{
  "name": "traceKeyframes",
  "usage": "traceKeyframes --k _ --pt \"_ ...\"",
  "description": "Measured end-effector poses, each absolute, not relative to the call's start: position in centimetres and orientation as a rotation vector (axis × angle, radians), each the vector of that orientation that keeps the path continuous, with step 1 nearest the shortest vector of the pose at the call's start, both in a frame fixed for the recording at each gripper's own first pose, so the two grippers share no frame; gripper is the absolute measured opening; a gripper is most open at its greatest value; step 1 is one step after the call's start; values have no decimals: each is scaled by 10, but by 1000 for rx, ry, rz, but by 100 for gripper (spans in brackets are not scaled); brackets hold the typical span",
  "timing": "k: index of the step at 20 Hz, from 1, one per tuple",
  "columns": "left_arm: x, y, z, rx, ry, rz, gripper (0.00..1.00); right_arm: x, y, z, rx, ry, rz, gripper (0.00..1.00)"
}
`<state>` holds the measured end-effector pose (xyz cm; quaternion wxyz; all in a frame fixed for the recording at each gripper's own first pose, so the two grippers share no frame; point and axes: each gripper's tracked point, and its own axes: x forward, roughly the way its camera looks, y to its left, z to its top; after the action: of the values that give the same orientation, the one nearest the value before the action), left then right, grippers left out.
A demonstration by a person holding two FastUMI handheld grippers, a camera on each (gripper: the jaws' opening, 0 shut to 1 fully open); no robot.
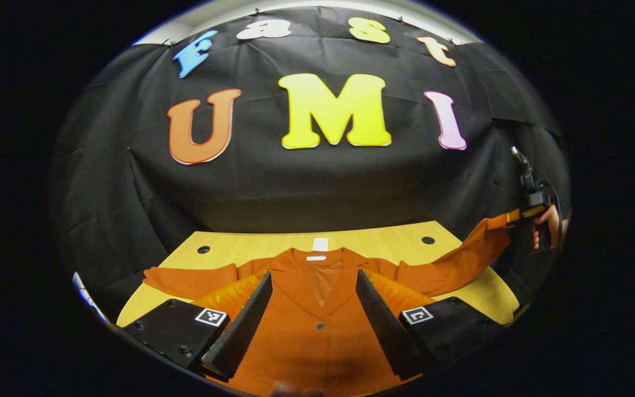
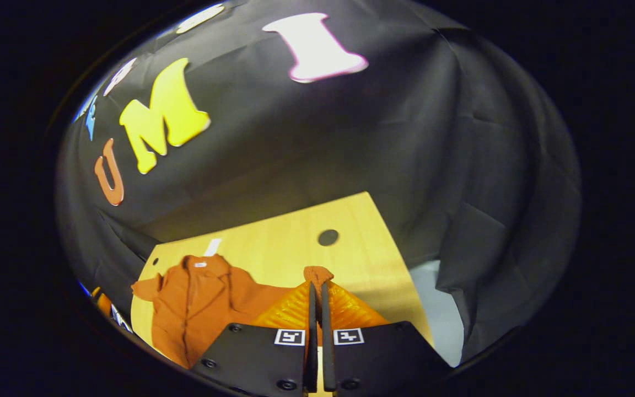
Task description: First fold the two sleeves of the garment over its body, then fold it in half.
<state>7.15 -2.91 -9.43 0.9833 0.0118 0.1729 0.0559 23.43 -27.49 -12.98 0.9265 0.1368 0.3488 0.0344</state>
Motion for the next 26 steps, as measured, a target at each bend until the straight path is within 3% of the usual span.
traceKeyframes --k 5,8,16,22,26 --pt "52 85 -75 29 259 140 99 239 -117 -45 313 696 131 4" --pt "40 145 -68 -47 234 158 99 242 -16 -47 301 739 178 4" --pt "-33 273 -82 -110 263 287 100 241 213 -164 253 917 330 4" --pt "-69 327 -95 -198 276 374 99 259 306 -251 186 968 358 4" --pt "-75 335 -102 -258 304 347 98 248 334 -302 151 1065 341 4"
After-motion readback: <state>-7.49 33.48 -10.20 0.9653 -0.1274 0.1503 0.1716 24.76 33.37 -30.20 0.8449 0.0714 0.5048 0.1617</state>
